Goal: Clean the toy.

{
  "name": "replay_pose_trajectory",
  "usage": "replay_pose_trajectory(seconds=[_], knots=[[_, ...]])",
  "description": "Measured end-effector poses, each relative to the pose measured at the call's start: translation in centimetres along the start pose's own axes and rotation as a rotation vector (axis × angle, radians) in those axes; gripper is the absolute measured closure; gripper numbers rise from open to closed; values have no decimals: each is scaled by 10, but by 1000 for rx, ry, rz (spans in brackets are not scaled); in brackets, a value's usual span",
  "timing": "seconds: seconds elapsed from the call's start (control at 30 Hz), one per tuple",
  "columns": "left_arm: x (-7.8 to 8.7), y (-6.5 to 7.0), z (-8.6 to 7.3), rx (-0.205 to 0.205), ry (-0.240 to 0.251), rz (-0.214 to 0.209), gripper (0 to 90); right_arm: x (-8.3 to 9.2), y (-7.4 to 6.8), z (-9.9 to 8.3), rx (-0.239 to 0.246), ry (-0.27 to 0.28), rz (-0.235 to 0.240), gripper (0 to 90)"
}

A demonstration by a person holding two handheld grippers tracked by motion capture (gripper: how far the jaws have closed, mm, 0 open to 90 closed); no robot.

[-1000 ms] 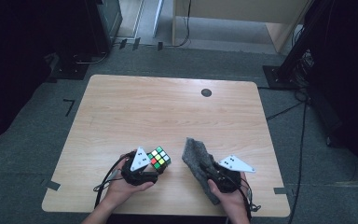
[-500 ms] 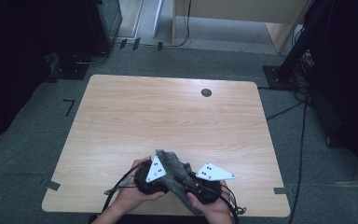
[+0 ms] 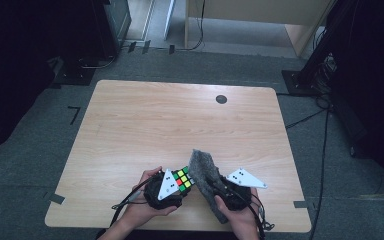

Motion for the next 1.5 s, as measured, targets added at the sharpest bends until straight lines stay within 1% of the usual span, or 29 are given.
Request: replay_pose_trajectory(seconds=[0.03, 0.07, 0.1, 0.13, 0.17, 0.2, 0.23, 0.37, 0.4, 0.43, 0.47, 0.53, 0.6, 0.7, 0.73, 0.77, 0.8, 0.83, 0.9, 0.93, 0.97, 1.07, 1.1, 1.17, 1.27, 1.37, 1.43, 1.47, 1.5], knots=[[-1, 1, -1, -6, -9, 4, 343, 0, 0, 0, 0, 0, 0, 745], [-2, 3, -1, -7, -10, 3, 343, 1, -9, 1, 15, 13, 32, 742], [-4, 7, 0, -20, -16, 2, 343, 1, -30, 1, 81, 24, 95, 737], [-5, 10, 1, -21, -13, 4, 343, 1, -41, -2, 112, 14, 119, 736], [-5, 11, 2, -24, -11, 5, 343, -1, -49, -5, 142, -1, 132, 736], [-5, 11, 2, -24, -11, 5, 343, -1, -49, -5, 142, -1, 132, 736], [-5, 13, 3, -26, -8, 2, 343, -6, -58, -13, 183, -33, 130, 736], [-3, 15, 3, -42, -5, 5, 343, -7, -52, -14, 192, -37, 88, 738], [-1, 11, 3, -39, -2, 10, 343, -6, -38, -9, 175, -22, 24, 741], [-1, 11, 3, -39, -2, 10, 343, -6, -38, -9, 175, -22, 24, 741], [0, 7, 4, -21, 4, 15, 343, -2, -17, -4, 116, -3, -42, 742], [1, 2, 2, -11, -1, 26, 343, 1, -6, -1, 76, 12, -73, 741], [-1, 1, 1, -8, -9, 28, 343, 4, -12, 1, 90, 35, -46, 738], [-3, 6, 1, -21, -11, 17, 343, 4, -41, -2, 194, 52, 36, 729], [-3, 10, 2, -31, -9, 11, 343, 3, -51, -5, 229, 45, 57, 728], [-3, 10, 2, -31, -9, 11, 343, 3, -51, -5, 229, 45, 57, 728], [-3, 16, 4, -44, 7, -7, 343, -1, -62, -11, 275, 18, 74, 729], [-3, 16, 4, -44, 7, -7, 343, -3, -62, -14, 274, 6, 71, 729], [-2, 17, 4, -47, 6, -15, 342, -4, -55, -14, 234, 5, 67, 732], [-2, 17, 4, -47, 6, -15, 343, -4, -55, -14, 234, 5, 67, 732], [0, 14, 4, -30, 12, -26, 342, -3, -37, -8, 202, 15, -1, 736], [2, 7, 5, -5, 20, -23, 343, 2, -5, -2, 124, 32, -98, 739], [2, 5, 5, 1, 21, -21, 343, 4, 2, -1, 100, 38, -118, 739], [2, 3, 3, 3, 12, -16, 343, 7, 3, 2, 83, 63, -105, 737], [-1, 7, 3, 6, 9, -32, 342, 7, -22, 2, 160, 91, -25, 732], [-1, 12, 4, -6, 13, -42, 342, 4, -55, -6, 263, 76, 60, 730], [1, 16, 7, -28, 28, -49, 343, 0, -61, -12, 299, 44, 52, 731], [1, 16, 7, -31, 26, -44, 343, -1, -59, -12, 291, 44, 55, 731], [2, 15, 6, -26, 26, -44, 342, -1, -55, -11, 258, 42, 53, 731]])
Point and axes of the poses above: each handheld gripper's, and its own axes: x roughly backward along the jaws, z roughly out of its top, y roughly to its right, the point moved 10 cm from there along -x, roughly forward along the jaws, and after that the axes turned 3 degrees about -z, right-handed, at the moved point
